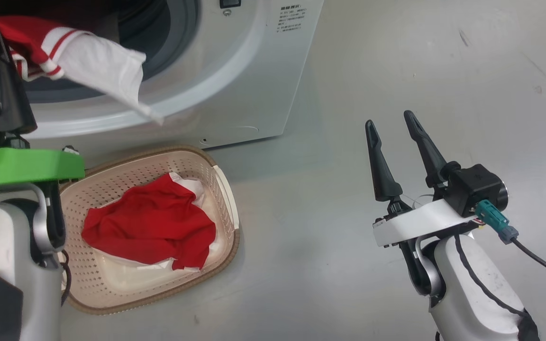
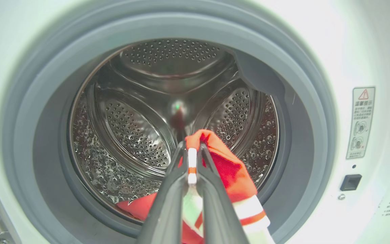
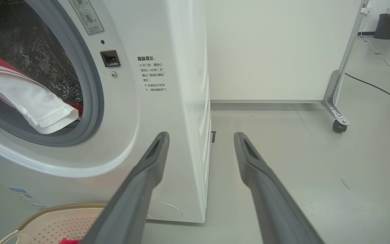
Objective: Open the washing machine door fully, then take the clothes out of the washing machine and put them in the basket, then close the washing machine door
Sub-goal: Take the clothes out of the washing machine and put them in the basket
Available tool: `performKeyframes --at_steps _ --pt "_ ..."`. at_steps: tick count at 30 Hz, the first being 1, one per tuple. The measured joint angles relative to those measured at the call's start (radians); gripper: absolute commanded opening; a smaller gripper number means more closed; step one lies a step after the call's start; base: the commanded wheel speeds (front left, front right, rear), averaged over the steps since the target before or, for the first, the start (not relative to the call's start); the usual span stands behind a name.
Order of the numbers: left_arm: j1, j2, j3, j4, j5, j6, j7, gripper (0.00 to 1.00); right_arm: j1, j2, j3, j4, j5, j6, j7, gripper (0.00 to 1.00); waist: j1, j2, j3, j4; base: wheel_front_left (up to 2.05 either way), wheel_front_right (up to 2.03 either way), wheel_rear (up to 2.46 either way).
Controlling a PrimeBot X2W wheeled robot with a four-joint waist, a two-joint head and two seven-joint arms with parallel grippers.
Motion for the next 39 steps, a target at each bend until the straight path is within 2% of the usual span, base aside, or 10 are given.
performKeyframes --at_steps 8,24,32,39 --pt "0.102 -0.018 -0.006 -0.049 0.002 0.005 -0.056 0.0 0.057 0.0 -0.011 0.024 -0.007 0.008 0.0 1.0 0.0 0.0 -0.094 0.019 0.0 0.0 0.0" --pt "0.19 -0.051 -0.022 -0.229 0.003 0.005 -0.098 0.0 0.148 0.0 -0.02 0.043 -0.008 0.017 0.0 1.0 0.0 0.0 -0.252 0.053 0.0 0.0 0.0" --pt "0.231 -0.055 -0.026 -0.321 0.01 0.005 -0.105 0.0 0.177 0.0 -0.018 0.042 -0.008 0.017 0.0 1.0 0.0 0.0 -0.3 0.068 0.0 0.0 0.0" --pt "0.307 -0.066 -0.038 -0.328 0.013 0.014 -0.105 0.0 0.182 0.0 -0.019 0.03 -0.011 0.017 0.0 1.0 0.0 0.0 -0.303 0.076 0.0 0.0 0.0"
